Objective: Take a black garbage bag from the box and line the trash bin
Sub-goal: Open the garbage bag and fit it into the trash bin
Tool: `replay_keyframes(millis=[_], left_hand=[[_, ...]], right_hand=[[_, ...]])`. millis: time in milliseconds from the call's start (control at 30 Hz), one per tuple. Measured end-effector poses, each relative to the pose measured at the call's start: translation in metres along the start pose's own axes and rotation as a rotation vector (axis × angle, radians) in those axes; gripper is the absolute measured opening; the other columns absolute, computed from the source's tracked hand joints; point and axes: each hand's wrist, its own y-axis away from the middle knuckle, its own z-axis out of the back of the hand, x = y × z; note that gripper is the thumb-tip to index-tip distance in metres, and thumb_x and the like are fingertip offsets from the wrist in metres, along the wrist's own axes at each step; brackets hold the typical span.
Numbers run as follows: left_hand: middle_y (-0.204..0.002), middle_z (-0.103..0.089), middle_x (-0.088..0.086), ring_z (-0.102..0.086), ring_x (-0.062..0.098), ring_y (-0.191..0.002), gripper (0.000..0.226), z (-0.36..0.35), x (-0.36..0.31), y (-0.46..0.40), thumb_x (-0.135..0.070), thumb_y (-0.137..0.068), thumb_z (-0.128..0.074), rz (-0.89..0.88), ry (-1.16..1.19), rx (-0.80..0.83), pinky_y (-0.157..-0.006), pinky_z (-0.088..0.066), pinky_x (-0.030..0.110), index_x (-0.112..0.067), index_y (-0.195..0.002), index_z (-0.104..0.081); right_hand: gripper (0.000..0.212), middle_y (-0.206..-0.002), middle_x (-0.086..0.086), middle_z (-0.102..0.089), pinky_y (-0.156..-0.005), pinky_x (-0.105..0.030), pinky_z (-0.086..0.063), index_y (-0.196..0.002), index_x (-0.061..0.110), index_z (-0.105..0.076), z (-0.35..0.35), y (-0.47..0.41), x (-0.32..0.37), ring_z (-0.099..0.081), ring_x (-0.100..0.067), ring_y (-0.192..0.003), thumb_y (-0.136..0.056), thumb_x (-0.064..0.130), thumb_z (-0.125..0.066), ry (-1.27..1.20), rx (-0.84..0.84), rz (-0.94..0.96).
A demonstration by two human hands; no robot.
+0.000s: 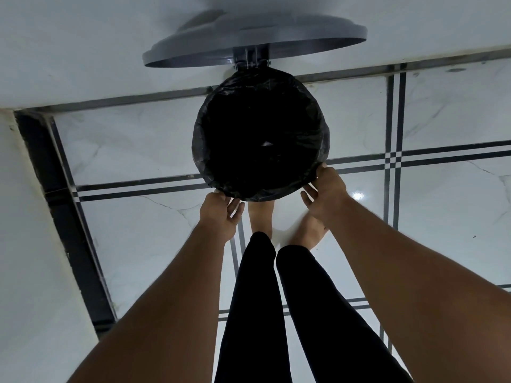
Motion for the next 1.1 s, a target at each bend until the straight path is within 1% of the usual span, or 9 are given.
replay_keyframes(millis=[67,200,300,433,600,700,800,933,1100], left_hand=[[-0.115,-0.077,0.008,-0.076,0.024,-0.109,0.036,-0.001,0.001,0.0,-0.007,-0.111,-0.039,0.019,0.102,0.006,-0.098,-0.064,0.04,-0.006,-0.119,-0.074],[-0.12,-0.075,0.019,-0.077,0.033,-0.106,0.034,-0.004,0.003,0.005,0.001,-0.107,-0.038,0.033,0.224,0.018,-0.096,-0.065,0.044,0.007,-0.123,-0.068],[-0.114,-0.077,0.017,-0.078,0.03,-0.102,0.029,-0.002,0.008,0.009,-0.003,-0.109,-0.045,0.033,0.21,0.04,-0.095,-0.064,0.041,0.004,-0.114,-0.073],[-0.109,-0.077,0.011,-0.076,0.026,-0.106,0.031,0.0,0.011,0.009,-0.002,-0.109,-0.043,0.037,0.177,0.07,-0.101,-0.061,0.04,-0.003,-0.119,-0.073],[-0.106,-0.076,0.005,-0.074,0.02,-0.107,0.037,0.0,0.011,-0.001,0.0,-0.11,-0.036,0.01,-0.013,0.043,-0.093,-0.06,0.037,-0.008,-0.126,-0.068],[-0.11,-0.076,0.002,-0.073,0.016,-0.111,0.029,-0.002,0.007,-0.007,-0.004,-0.11,-0.045,0.016,-0.11,-0.003,-0.082,-0.061,0.032,-0.013,-0.115,-0.071],[-0.093,-0.07,0.0,-0.07,0.015,-0.107,0.028,-0.001,0.005,-0.009,0.001,-0.108,-0.045,0.029,-0.041,0.008,-0.083,-0.058,0.031,-0.012,-0.106,-0.069],[-0.081,-0.056,0.004,-0.067,0.015,-0.094,0.026,0.001,0.008,-0.01,0.002,-0.107,-0.04,0.042,-0.038,-0.014,-0.077,-0.058,0.029,-0.006,-0.093,-0.061],[-0.107,-0.072,0.015,-0.073,0.018,-0.093,0.023,0.001,0.003,-0.014,0.011,-0.1,-0.041,0.039,-0.085,-0.035,-0.066,-0.065,0.026,0.001,-0.103,-0.061]], right_hand=[[0.03,-0.118,0.002,-0.081,-0.109,-0.036,-0.055,-0.123,0.024,-0.077,0.002,-0.002,-0.001,-0.076,-0.015,-0.107,-0.107,0.023,-0.052,-0.003,0.003,0.002],[0.039,-0.125,-0.004,-0.079,-0.107,-0.039,-0.055,-0.131,0.018,-0.074,0.008,-0.006,-0.008,-0.074,-0.023,-0.117,-0.11,0.02,-0.041,0.029,0.04,-0.024],[0.032,-0.134,-0.002,-0.075,-0.101,-0.04,-0.052,-0.134,0.019,-0.07,0.012,-0.007,-0.015,-0.069,-0.022,-0.125,-0.114,0.021,-0.046,0.079,0.128,-0.023],[0.019,-0.132,0.001,-0.076,-0.1,-0.039,-0.056,-0.118,0.022,-0.071,0.013,-0.008,-0.02,-0.071,-0.019,-0.125,-0.115,0.02,-0.051,0.117,0.162,-0.028],[0.022,-0.128,0.002,-0.077,-0.085,-0.031,-0.057,-0.132,0.02,-0.071,0.012,-0.01,-0.02,-0.073,-0.012,-0.111,-0.112,0.026,-0.063,0.097,0.118,-0.026],[0.017,-0.128,0.003,-0.077,-0.092,-0.033,-0.055,-0.126,0.021,-0.072,0.014,-0.012,-0.018,-0.072,-0.012,-0.112,-0.113,0.025,-0.061,0.059,0.151,-0.045],[0.019,-0.126,0.003,-0.078,-0.1,-0.038,-0.054,-0.118,0.023,-0.073,0.021,-0.018,-0.016,-0.072,-0.016,-0.116,-0.116,0.019,-0.055,-0.057,0.237,-0.085],[0.011,-0.119,0.004,-0.08,-0.086,-0.031,-0.056,-0.114,0.021,-0.075,0.022,-0.021,-0.013,-0.073,-0.013,-0.109,-0.111,0.022,-0.064,0.056,0.158,-0.095],[0.006,-0.096,0.003,-0.079,-0.063,-0.023,-0.052,-0.105,0.019,-0.071,0.015,-0.027,0.003,-0.071,-0.015,-0.084,-0.105,0.015,-0.067,0.222,0.04,-0.096]])
